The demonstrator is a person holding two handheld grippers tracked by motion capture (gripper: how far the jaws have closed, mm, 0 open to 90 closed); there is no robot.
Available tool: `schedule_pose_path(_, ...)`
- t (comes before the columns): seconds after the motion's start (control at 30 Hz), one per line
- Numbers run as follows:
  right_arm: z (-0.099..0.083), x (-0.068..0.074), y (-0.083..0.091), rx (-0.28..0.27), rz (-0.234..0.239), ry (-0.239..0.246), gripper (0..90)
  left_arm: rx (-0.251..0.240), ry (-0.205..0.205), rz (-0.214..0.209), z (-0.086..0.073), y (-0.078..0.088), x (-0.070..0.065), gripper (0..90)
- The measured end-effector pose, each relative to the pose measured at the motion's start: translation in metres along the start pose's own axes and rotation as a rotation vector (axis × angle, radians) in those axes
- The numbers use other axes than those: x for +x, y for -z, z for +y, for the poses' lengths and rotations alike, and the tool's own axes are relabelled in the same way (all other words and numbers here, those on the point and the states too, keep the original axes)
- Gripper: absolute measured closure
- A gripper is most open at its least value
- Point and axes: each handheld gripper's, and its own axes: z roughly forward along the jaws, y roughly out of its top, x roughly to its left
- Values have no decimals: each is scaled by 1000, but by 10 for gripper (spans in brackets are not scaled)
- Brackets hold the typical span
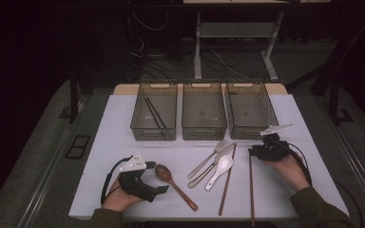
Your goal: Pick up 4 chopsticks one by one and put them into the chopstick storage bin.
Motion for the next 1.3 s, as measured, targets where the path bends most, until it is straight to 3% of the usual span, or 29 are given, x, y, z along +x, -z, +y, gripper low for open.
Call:
schedule_pose_path(0.13,6,-1,-8,11,-11,-25,722,0,0,0,0,0,0,0)
schedule_pose_path(0.37,5,1,-14,45,-28,-18,747,0,-1,0,0,0,0,0)
schedule_pose_path(1.3,8,4,-18,44,-29,18,838,2,-3,0,0,0,0,0)
